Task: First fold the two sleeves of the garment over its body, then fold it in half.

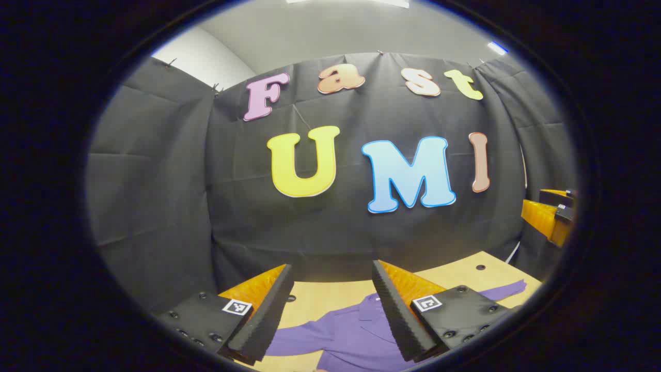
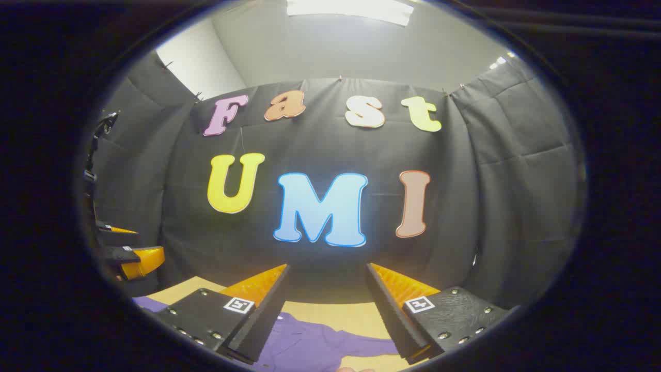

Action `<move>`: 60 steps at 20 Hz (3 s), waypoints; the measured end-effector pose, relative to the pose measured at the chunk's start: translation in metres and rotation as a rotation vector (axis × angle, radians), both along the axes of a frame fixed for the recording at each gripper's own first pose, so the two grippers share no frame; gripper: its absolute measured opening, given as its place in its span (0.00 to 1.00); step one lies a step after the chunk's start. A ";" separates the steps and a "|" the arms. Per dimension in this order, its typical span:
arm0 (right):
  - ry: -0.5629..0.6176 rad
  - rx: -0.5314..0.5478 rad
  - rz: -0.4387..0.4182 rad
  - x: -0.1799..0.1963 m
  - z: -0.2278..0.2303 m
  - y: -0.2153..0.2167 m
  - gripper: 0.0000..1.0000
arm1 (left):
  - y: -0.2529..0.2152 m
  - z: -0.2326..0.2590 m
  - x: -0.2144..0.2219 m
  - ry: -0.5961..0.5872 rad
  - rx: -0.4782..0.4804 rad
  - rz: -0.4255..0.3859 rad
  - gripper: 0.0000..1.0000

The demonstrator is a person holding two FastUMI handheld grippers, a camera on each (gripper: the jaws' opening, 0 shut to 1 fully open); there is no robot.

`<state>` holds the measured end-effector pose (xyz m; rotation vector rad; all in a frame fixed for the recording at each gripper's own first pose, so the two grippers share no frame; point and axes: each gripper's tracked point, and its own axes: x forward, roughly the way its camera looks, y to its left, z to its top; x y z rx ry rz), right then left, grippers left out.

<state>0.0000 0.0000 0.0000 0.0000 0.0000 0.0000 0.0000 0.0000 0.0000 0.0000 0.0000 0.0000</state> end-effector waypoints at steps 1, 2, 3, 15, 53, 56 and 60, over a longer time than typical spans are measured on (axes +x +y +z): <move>0.001 0.001 -0.010 -0.003 0.002 -0.003 0.90 | -0.004 0.005 0.000 -0.006 -0.001 -0.007 0.99; 0.001 0.001 -0.020 -0.002 0.005 -0.007 0.90 | -0.007 0.009 -0.001 -0.014 -0.003 -0.014 0.99; 0.000 0.001 -0.026 0.002 0.005 -0.009 0.90 | -0.010 0.012 -0.002 -0.020 -0.002 -0.017 0.99; 0.007 -0.012 -0.013 0.006 0.001 -0.026 0.92 | -0.033 0.033 0.007 -0.065 -0.004 -0.013 0.99; 0.748 0.109 -0.462 -0.009 -0.419 -0.331 0.91 | -0.027 -0.014 -0.007 0.100 -0.021 0.189 0.99; 0.788 0.130 -0.474 -0.008 -0.438 -0.338 0.91 | -0.029 -0.017 -0.009 0.111 -0.016 0.201 0.99; 0.824 0.128 -0.469 -0.007 -0.452 -0.337 0.91 | -0.031 -0.022 -0.009 0.126 -0.018 0.210 0.97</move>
